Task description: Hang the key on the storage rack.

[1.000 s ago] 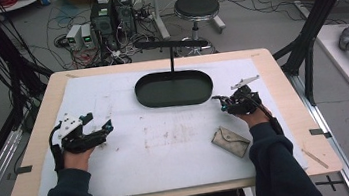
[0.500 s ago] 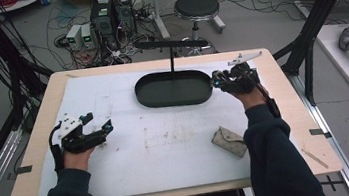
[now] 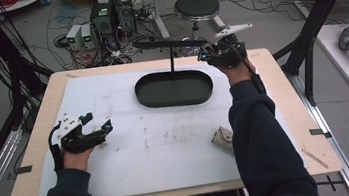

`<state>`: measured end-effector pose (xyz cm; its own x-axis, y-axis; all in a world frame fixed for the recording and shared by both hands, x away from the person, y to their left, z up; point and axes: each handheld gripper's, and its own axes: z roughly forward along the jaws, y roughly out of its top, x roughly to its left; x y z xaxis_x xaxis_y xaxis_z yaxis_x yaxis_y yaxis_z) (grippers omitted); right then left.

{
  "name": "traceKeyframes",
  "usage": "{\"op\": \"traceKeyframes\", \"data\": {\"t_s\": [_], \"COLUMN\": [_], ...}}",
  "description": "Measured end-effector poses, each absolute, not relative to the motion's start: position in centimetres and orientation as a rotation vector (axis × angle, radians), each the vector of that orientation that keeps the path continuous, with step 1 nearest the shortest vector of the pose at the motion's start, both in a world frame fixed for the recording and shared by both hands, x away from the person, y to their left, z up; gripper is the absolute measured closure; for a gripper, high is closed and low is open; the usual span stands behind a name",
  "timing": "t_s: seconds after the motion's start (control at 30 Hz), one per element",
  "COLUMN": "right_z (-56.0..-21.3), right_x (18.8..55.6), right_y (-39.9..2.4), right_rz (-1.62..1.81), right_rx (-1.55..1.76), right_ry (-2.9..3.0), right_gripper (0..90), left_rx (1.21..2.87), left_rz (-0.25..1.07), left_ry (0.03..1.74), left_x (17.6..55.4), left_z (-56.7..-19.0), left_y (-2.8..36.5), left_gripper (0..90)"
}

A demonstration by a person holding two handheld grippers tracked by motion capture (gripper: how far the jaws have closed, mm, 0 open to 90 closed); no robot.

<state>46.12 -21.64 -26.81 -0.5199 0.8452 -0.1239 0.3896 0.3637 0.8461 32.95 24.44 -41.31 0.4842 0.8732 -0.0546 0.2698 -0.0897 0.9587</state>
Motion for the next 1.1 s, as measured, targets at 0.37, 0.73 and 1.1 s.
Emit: {"op": "traceKeyframes", "data": {"t_s": [0.37,0.73,1.1], "right_z": [-25.8,-29.6,-32.6], "right_x": [48.6,49.7,50.7], "right_y": [-21.5,-23.3,-22.9], "right_rz": [1.036,0.874,0.887], "right_rx": [1.163,1.293,1.418], "right_ry": [1.988,2.051,2.055], "right_gripper": [50.0,49.9,44.8], "left_rx": [1.626,1.631,1.631], "left_rz": [0.68,0.684,0.685], "left_ry": [1.003,1.003,1.002], "left_x": [32.9,32.9,32.8], "left_z": [-41.3,-41.4,-41.4], "left_y": [24.5,24.5,24.7], "left_gripper": [22.1,22.1,22.1]}}
